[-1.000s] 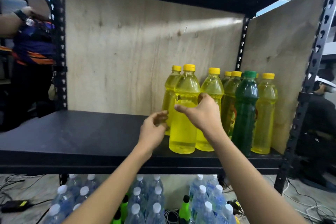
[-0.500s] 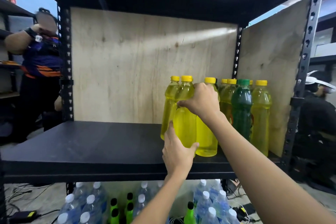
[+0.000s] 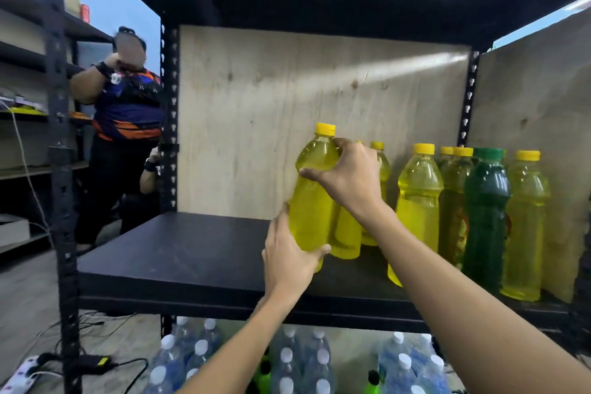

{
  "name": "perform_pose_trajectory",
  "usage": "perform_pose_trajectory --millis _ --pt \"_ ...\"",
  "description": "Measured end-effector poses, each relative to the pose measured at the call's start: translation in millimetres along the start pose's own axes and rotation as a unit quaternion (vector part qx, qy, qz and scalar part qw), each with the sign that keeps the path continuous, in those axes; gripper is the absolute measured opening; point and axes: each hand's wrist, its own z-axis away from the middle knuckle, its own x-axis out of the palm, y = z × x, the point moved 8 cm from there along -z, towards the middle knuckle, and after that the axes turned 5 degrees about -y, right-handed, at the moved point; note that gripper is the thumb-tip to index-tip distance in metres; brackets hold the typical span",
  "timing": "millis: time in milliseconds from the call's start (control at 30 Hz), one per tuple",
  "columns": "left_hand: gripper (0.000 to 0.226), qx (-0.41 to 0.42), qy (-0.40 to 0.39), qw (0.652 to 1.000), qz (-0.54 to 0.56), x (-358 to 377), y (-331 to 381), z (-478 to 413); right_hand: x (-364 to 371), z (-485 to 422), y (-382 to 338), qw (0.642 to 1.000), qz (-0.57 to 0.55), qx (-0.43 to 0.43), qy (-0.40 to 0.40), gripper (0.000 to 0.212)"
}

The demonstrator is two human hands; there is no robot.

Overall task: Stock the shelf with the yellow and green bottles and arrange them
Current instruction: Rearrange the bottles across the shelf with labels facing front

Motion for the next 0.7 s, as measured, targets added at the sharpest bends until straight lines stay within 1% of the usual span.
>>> perform_pose_trajectory --millis 133,267,400,500,600,700 --pt "0.115 0.008 0.016 0.999 -0.036 -44.0 -46.9 -47.9 60.7 -23.6 -36.7 0.998 -0.053 -0.001 -0.037 0.073" --pt "0.117 0.002 0.007 0.999 -0.053 -67.6 -94.8 -96.7 120.6 -48.7 -67.7 0.997 -0.063 -0.02 -0.049 0.065" --pt "0.119 0.007 -0.013 0.998 -0.057 -70.2 -137.8 -145.4 181.7 -75.7 -85.6 0.995 -0.066 -0.029 -0.075 0.065" --pt "0.118 -0.006 -0.026 0.998 -0.058 -64.5 -166.8 -174.6 223.4 -91.6 -90.1 0.993 -0.066 -0.036 -0.09 0.063" --pt "0.118 -0.011 -0.022 0.997 -0.08 -57.6 -188.8 -195.1 256.7 -103.2 -87.1 0.991 -0.075 -0.034 -0.103 0.062" --pt "0.119 -0.01 -0.028 0.996 -0.089 -50.9 -202.4 -208.4 278.0 -110.8 -82.4 0.99 -0.082 -0.032 -0.107 0.066"
